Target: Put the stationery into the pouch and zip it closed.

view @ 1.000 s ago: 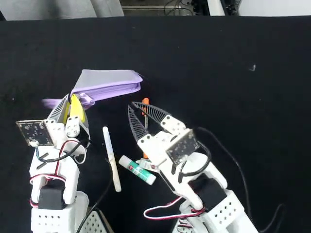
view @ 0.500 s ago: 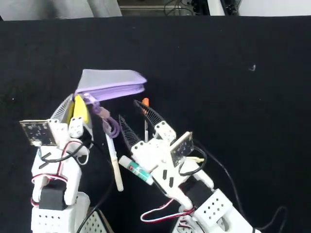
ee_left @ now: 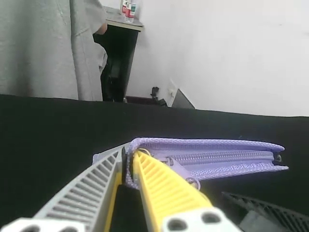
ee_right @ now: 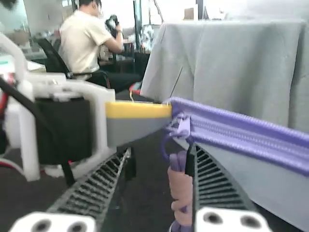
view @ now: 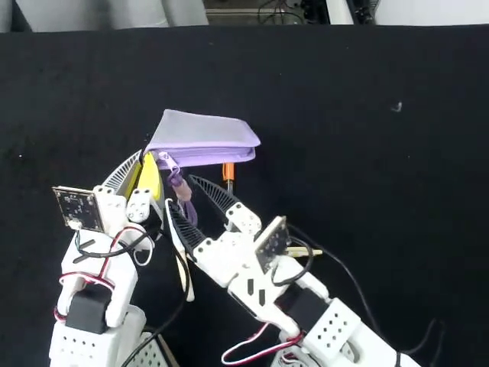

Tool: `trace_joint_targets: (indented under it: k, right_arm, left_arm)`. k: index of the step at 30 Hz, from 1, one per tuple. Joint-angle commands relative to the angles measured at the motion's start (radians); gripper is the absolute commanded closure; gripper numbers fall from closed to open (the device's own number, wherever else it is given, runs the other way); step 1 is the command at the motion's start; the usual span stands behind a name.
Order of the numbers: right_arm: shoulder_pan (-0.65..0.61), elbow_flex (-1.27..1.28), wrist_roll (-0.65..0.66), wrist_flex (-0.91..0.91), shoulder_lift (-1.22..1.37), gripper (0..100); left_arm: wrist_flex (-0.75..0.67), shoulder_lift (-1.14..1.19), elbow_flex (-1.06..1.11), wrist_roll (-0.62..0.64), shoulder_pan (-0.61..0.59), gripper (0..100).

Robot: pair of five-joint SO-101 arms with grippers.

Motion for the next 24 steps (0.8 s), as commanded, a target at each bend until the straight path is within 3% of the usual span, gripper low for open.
trace_joint_targets:
  k: [1,18,24]
  right_arm:
    - [-0.008,-0.002,-0.005,-0.046,0.051,82.8]
    - [0.055,-0.159,-0.005,-0.167,0.475,82.8]
    - [0.058,-0.193,0.002,-0.35,0.65,82.8]
  left_arm:
    - [-0.023,-0.011,-0.077,0.009,0.01,97]
    - [-0.023,-0.011,-0.077,0.009,0.01,97]
    - [-0.023,-0.011,-0.077,0.009,0.008,97]
